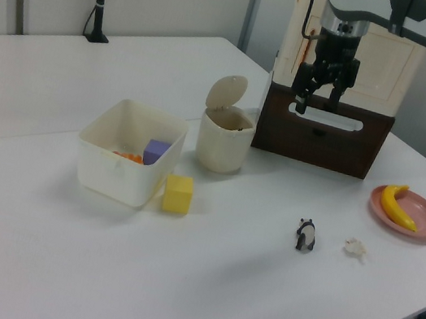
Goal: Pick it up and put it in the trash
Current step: 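Move the open gripper over the small clear plastic piece beside the panda figurine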
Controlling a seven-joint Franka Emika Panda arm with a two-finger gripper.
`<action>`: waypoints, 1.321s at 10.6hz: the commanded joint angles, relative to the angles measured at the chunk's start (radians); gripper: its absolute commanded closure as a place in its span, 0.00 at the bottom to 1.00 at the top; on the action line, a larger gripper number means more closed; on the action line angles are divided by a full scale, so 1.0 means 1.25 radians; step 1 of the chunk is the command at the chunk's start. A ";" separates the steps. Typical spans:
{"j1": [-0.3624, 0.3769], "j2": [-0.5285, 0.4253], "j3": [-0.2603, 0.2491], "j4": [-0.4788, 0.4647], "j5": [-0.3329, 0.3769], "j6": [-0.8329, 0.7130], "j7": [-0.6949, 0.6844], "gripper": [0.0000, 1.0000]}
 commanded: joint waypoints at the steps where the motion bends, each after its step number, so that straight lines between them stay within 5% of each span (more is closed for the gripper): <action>1: 0.005 -0.021 -0.011 -0.019 0.028 -0.010 0.010 0.00; 8: -0.033 -0.017 -0.012 -0.019 0.026 -0.020 -0.012 0.00; 14: -0.150 -0.018 -0.012 -0.041 0.023 -0.022 -0.222 0.00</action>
